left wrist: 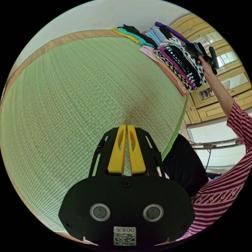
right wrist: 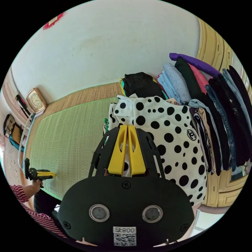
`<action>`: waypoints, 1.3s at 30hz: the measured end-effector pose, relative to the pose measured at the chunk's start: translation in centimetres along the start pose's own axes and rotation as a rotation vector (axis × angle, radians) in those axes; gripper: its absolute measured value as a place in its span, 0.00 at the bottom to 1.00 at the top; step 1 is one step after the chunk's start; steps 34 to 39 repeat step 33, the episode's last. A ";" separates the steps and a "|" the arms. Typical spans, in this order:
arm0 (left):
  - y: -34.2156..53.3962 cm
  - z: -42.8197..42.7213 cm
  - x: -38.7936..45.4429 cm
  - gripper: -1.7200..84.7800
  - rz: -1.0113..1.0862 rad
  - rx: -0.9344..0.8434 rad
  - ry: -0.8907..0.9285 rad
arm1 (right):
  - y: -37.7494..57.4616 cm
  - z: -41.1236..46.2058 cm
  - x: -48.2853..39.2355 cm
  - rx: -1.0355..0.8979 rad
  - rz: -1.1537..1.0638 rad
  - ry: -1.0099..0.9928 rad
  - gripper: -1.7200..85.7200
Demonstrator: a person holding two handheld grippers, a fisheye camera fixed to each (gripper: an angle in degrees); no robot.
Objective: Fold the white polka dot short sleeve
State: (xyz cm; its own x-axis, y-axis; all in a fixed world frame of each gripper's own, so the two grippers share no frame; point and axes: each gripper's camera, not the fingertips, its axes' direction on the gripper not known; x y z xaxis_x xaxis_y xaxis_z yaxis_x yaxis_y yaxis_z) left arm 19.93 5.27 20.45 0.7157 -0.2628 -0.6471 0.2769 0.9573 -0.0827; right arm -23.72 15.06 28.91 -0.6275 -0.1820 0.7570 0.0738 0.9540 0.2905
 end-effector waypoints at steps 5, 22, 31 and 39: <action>2.9 -1.3 0.0 0.02 0.120 0.068 -0.024 | 0.1 -1.8 -1.2 0.001 0.032 0.059 0.02; 5.7 -6.7 -1.8 0.02 0.210 0.030 0.015 | -18.1 4.5 -6.3 0.172 -0.005 -0.155 0.09; 3.6 -9.8 -2.3 0.02 0.140 -0.140 0.051 | -31.0 19.4 -3.5 -0.048 0.051 -0.112 0.11; 3.3 -10.4 -2.0 0.02 0.125 -0.166 0.037 | -33.2 21.8 -3.1 -0.063 0.056 -0.108 0.11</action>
